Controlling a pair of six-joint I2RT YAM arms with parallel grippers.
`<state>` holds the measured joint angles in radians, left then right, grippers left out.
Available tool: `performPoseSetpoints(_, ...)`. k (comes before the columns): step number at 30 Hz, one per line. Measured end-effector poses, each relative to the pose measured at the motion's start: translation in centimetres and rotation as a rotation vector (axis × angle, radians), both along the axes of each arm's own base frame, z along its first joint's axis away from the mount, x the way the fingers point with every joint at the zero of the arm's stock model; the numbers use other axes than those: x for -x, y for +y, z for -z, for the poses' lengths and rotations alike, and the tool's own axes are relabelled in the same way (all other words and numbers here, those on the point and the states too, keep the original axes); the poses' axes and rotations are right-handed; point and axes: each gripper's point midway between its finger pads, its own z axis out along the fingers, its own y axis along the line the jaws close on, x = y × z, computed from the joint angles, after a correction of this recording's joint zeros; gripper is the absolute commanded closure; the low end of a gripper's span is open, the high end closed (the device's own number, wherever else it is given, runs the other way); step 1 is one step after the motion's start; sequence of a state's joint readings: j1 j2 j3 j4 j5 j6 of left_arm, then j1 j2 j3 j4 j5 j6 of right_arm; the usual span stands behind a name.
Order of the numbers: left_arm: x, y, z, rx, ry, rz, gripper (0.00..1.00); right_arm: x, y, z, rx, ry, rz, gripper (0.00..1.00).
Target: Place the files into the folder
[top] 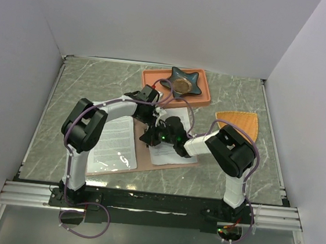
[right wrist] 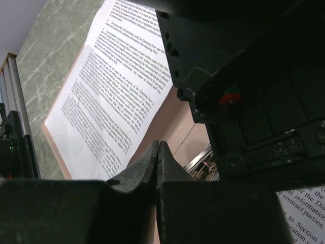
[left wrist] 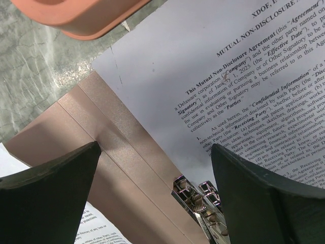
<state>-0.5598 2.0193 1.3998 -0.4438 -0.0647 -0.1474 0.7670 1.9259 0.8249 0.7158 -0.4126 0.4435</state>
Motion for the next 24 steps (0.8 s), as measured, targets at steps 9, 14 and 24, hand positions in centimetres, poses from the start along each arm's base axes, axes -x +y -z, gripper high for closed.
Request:
performPoseSetpoints(9, 0.0, 0.0, 0.0, 0.009, -0.022, 0.018, 0.02, 0.0, -0.1, 0.2, 0.006, 0.002, 0.004, 0.98)
performPoseSetpoints(14, -0.1, -0.1, -0.1, 0.011, -0.028, 0.025, 0.02, 0.1, -0.2, 0.7, 0.013, 0.011, 0.003, 0.99)
performPoseSetpoints(24, -0.1, -0.2, -0.1, 0.013, -0.033, 0.033, 0.03, 0.3, -0.5, 1.5, -0.001, 0.023, 0.019, 1.00)
